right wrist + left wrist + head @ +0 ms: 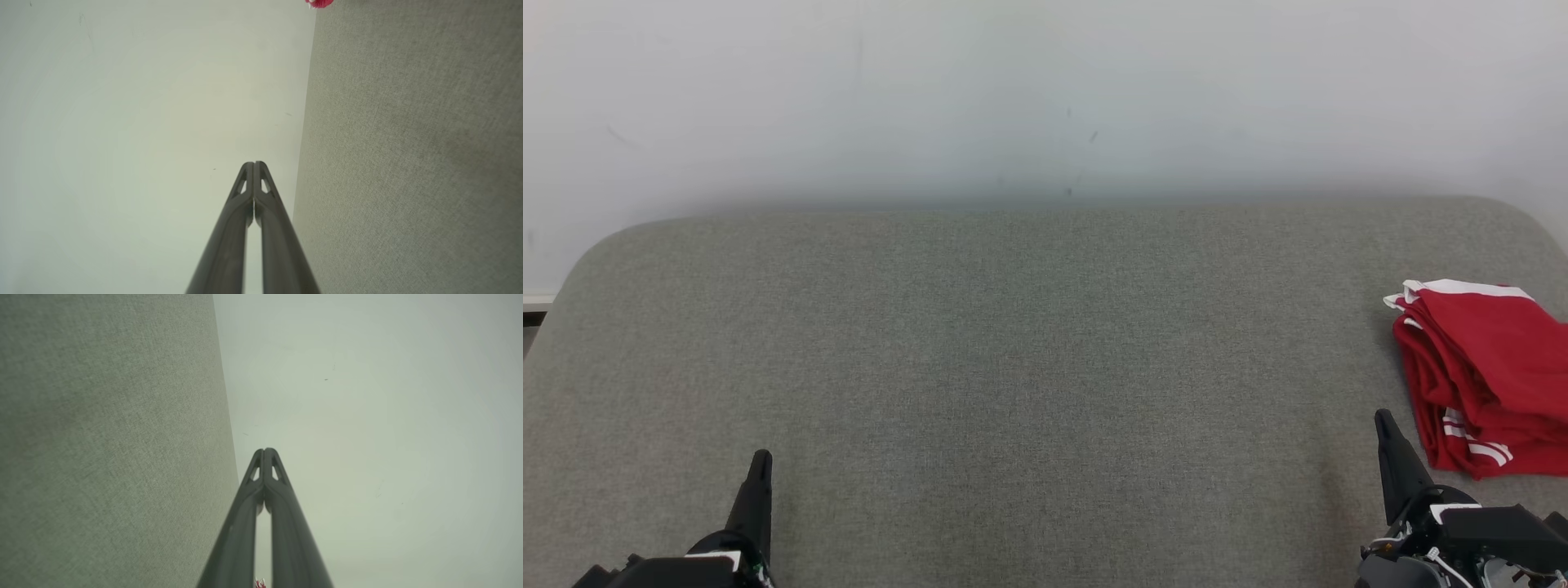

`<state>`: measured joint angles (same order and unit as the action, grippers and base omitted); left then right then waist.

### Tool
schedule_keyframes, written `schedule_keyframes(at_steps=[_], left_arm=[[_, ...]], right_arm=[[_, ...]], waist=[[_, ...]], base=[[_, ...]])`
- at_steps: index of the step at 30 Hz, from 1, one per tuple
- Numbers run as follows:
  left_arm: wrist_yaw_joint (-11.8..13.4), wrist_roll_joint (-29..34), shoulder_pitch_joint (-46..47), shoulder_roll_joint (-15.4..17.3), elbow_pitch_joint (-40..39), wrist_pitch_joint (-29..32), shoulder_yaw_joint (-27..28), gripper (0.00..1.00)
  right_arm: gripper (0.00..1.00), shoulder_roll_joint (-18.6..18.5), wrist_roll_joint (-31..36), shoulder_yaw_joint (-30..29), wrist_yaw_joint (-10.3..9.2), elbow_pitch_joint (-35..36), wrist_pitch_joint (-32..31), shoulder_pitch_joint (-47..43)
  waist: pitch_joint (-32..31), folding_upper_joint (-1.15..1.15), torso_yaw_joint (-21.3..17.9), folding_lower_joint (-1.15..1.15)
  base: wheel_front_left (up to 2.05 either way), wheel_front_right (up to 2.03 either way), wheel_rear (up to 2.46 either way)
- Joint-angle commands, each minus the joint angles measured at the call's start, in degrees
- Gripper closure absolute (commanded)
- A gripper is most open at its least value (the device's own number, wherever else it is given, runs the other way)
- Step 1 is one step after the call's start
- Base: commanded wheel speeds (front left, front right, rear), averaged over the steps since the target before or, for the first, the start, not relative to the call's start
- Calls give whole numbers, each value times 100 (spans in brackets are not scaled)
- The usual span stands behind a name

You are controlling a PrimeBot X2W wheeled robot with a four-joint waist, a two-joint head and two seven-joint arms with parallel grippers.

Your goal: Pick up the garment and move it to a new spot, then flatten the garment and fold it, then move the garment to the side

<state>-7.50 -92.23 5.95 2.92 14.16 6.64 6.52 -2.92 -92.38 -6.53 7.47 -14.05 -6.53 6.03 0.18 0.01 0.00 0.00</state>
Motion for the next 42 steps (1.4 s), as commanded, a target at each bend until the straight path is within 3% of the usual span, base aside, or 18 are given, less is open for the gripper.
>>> schedule_keyframes(at_steps=[1,42], left_arm=[[-5,-32,56,-13,-21,3,19,100],[-5,-34,54,-11,-21,1,16,100]], right_arm=[[100,15,-6,-12,4,-4,-8,41],[100,14,-7,-9,4,-3,-6,38]], waist=[[0,-1,0,0],[0,-1,0,0]], base=[[0,0,0],[0,0,0]])
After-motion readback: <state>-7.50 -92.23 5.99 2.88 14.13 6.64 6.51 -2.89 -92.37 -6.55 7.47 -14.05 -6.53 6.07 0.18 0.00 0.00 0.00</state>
